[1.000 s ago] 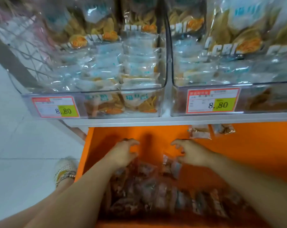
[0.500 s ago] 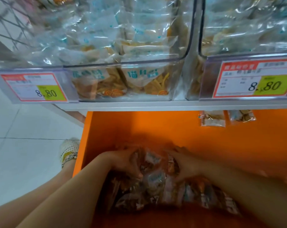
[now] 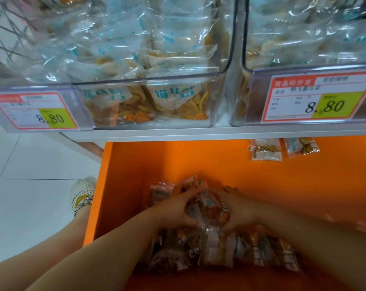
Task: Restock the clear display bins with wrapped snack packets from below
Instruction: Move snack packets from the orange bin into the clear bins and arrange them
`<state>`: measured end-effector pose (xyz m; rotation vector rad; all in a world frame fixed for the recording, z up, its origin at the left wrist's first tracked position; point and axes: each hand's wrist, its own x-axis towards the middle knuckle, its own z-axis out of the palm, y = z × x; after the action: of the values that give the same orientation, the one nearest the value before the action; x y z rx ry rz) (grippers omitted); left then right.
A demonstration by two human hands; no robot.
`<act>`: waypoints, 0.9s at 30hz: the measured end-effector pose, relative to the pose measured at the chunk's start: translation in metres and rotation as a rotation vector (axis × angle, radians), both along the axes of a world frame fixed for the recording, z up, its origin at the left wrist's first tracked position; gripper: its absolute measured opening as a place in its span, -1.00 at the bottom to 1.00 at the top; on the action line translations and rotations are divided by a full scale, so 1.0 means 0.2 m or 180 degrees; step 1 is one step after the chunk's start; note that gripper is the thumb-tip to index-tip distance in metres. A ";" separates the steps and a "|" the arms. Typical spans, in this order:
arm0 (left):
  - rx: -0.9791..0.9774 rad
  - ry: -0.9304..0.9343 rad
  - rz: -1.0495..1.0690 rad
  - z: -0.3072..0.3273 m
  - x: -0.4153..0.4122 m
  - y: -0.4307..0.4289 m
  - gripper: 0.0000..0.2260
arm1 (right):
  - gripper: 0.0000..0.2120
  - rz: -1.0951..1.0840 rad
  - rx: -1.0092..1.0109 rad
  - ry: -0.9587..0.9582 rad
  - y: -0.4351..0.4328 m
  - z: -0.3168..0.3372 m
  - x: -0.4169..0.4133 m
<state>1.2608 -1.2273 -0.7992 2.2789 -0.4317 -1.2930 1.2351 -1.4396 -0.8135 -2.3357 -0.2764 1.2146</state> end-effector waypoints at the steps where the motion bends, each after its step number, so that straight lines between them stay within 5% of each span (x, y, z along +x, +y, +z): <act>1: -0.0017 -0.0040 0.0027 -0.01 -0.01 0.00 -0.19 | 0.13 -0.0073 -0.0002 -0.0005 0.00 -0.01 0.00; 6: 0.0182 0.0048 -0.0213 -0.01 -0.01 -0.03 -0.12 | -0.09 -0.0406 0.0132 -0.0005 0.00 -0.01 0.00; 10: 0.0131 0.0183 -0.0108 0.01 -0.04 -0.05 0.01 | 0.00 -0.0576 0.0374 0.0078 0.00 -0.02 0.00; 14: 0.0017 0.0059 0.0136 0.00 -0.06 -0.07 -0.02 | 0.10 -0.0450 0.0465 0.0079 0.00 -0.02 -0.01; 27: -0.0273 -0.0006 0.0442 -0.02 -0.08 -0.08 -0.16 | -0.23 -0.0425 0.0727 -0.0346 0.01 0.04 -0.03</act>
<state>1.2457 -1.2436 -0.8040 2.1976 -0.3172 -1.1814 1.2293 -1.4371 -0.8061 -2.1866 -0.2757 0.9424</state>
